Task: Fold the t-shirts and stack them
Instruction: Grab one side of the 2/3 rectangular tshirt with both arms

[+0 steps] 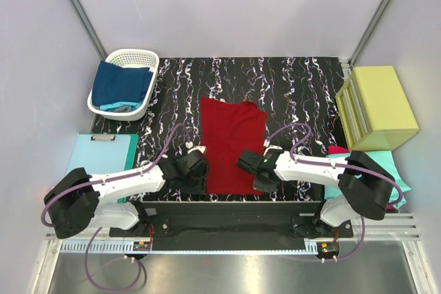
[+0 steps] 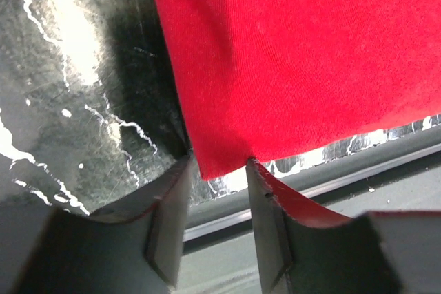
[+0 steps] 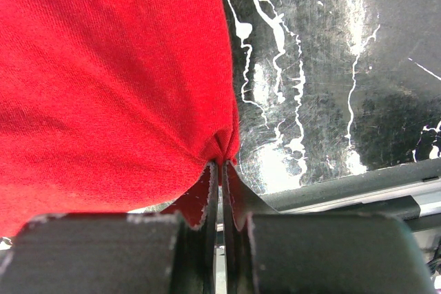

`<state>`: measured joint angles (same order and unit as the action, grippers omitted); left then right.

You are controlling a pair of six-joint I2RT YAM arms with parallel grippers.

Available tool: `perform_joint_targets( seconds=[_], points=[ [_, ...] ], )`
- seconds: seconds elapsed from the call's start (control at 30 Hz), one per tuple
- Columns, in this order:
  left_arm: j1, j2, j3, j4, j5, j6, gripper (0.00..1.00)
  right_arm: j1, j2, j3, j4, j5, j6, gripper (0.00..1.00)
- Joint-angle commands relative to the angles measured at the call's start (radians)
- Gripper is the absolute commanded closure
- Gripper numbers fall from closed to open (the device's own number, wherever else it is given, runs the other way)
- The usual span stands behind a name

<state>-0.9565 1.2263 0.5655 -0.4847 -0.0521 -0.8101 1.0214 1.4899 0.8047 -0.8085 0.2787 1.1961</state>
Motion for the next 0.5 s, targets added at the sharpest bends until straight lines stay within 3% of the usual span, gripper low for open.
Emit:
perform_joint_targets(
  seconds=[0.0,0.37,0.4,0.47],
  points=[
    [-0.004,0.024,-0.009,0.075,-0.009,0.000,0.59,0.009,0.021,-0.012,-0.049,-0.004,-0.016,1.00],
    [-0.005,-0.008,-0.001,0.032,-0.017,0.015,0.89,0.011,0.007,-0.006,-0.070,0.007,-0.012,1.00],
    [-0.007,-0.017,-0.003,0.017,-0.018,0.015,0.88,0.009,0.004,-0.004,-0.070,0.008,-0.012,1.00],
    [-0.011,-0.028,0.002,0.000,-0.028,0.009,0.75,0.009,0.001,-0.004,-0.070,0.008,-0.009,1.00]
  ],
)
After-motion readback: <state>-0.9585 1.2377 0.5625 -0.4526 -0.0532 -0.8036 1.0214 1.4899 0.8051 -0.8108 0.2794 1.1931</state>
